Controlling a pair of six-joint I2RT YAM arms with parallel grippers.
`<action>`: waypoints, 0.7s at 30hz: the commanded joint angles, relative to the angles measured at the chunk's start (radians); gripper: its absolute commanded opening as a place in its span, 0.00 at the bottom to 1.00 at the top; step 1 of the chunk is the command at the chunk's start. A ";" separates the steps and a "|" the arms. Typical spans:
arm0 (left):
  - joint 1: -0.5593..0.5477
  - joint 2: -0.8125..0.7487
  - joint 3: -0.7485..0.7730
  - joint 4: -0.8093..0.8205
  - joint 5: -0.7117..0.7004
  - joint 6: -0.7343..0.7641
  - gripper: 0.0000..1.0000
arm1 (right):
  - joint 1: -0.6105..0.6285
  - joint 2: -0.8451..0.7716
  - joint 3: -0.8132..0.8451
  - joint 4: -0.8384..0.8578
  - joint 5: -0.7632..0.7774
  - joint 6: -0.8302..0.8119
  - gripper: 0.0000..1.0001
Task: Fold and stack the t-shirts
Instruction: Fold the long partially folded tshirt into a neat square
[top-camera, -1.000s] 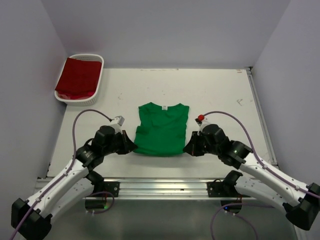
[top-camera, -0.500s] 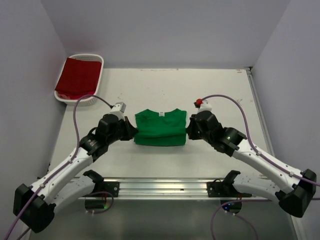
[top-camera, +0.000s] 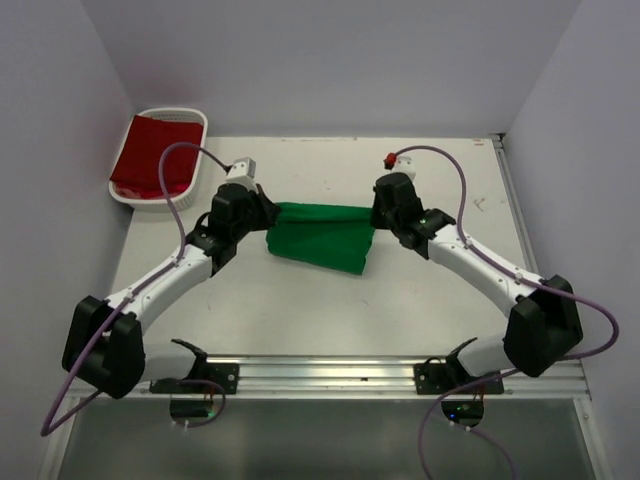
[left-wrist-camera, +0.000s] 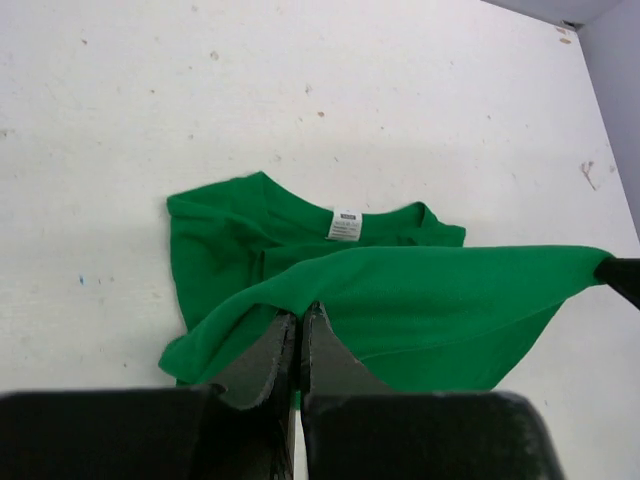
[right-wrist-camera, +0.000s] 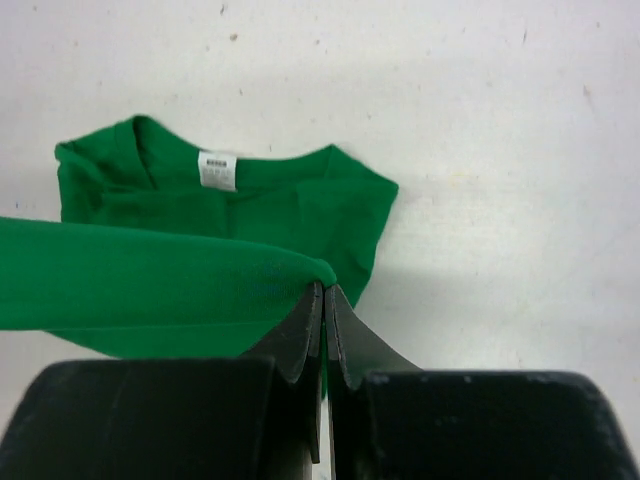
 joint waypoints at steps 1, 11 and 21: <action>0.041 0.108 0.071 0.117 -0.053 0.054 0.00 | -0.064 0.103 0.099 0.083 0.024 -0.060 0.00; 0.132 0.775 0.678 0.150 0.231 0.112 0.03 | -0.115 0.709 0.724 -0.201 0.348 0.093 0.00; 0.142 0.600 0.519 0.246 0.180 0.138 1.00 | -0.107 0.519 0.460 -0.025 0.362 0.058 0.95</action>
